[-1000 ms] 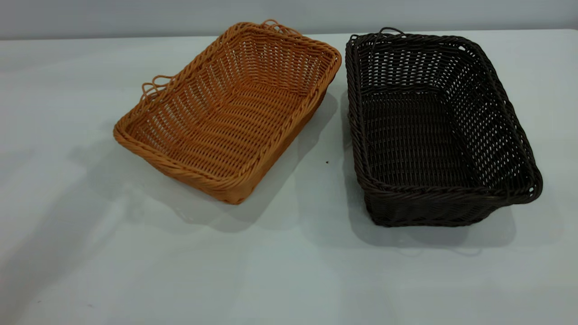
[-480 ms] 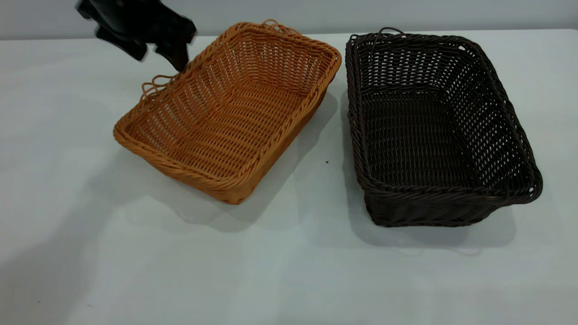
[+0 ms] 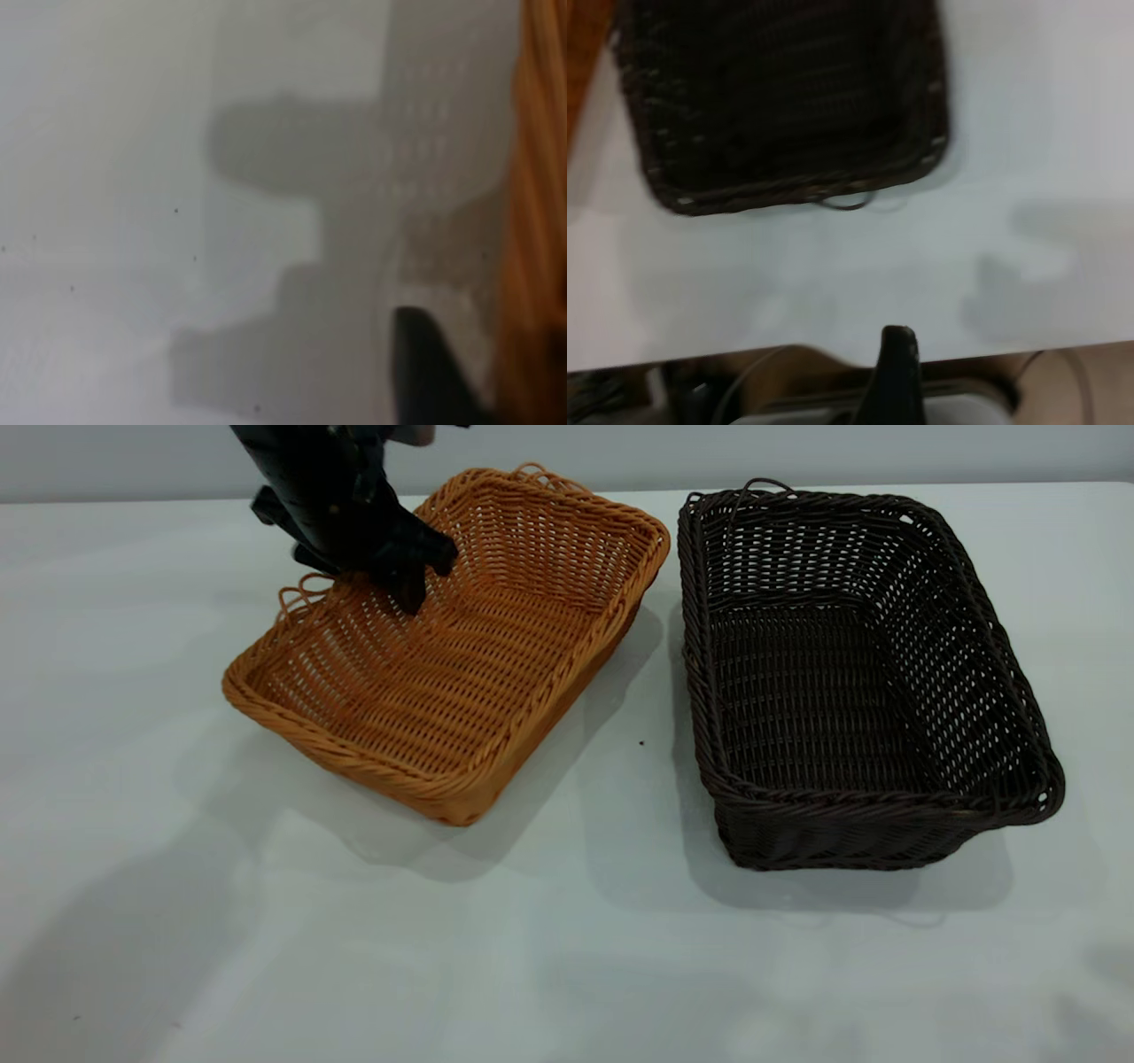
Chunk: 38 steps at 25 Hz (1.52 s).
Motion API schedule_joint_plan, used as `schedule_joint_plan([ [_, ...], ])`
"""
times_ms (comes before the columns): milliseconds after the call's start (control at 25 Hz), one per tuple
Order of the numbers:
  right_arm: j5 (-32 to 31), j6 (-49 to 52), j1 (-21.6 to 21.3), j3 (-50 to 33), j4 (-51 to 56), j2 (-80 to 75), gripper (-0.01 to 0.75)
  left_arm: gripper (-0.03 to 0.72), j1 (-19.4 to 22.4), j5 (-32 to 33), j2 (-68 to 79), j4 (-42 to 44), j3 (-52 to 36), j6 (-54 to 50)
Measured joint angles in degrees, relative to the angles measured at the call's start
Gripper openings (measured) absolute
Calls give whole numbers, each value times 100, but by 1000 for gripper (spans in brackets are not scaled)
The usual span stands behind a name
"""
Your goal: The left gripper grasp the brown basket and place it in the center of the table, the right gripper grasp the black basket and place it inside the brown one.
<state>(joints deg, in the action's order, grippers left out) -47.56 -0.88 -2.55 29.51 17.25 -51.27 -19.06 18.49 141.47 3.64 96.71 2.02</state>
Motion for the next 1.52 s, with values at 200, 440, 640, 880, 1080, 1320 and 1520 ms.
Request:
schedule_joint_plan([
  [200, 486, -948, 0, 0, 1496, -954, 593, 83, -59, -153, 26, -70, 46, 48],
  [440, 764, -1925, 239, 26, 3787, -2421, 593, 81, -32, -76, -317, -85, 50, 48],
  [640, 1266, -2588, 1042, 37, 5449, -3794, 593, 79, 77, -154, -755, -6, 50, 59],
  [880, 1496, -3512, 1465, 68, 7334, -5042, 593, 79, 99, -138, -789, 17, 50, 63],
  [1080, 1514, -4164, 1509, 107, 8336, -5771, 593, 79, 103, -156, -789, 17, 50, 71],
  [1320, 1808, -4373, 1509, 376, 8492, -6473, 593, 78, 103, -121, -801, 20, 50, 88],
  [1520, 2087, -4472, 1509, 696, 8507, -6759, 593, 78, 103, -59, -898, 20, 50, 225],
])
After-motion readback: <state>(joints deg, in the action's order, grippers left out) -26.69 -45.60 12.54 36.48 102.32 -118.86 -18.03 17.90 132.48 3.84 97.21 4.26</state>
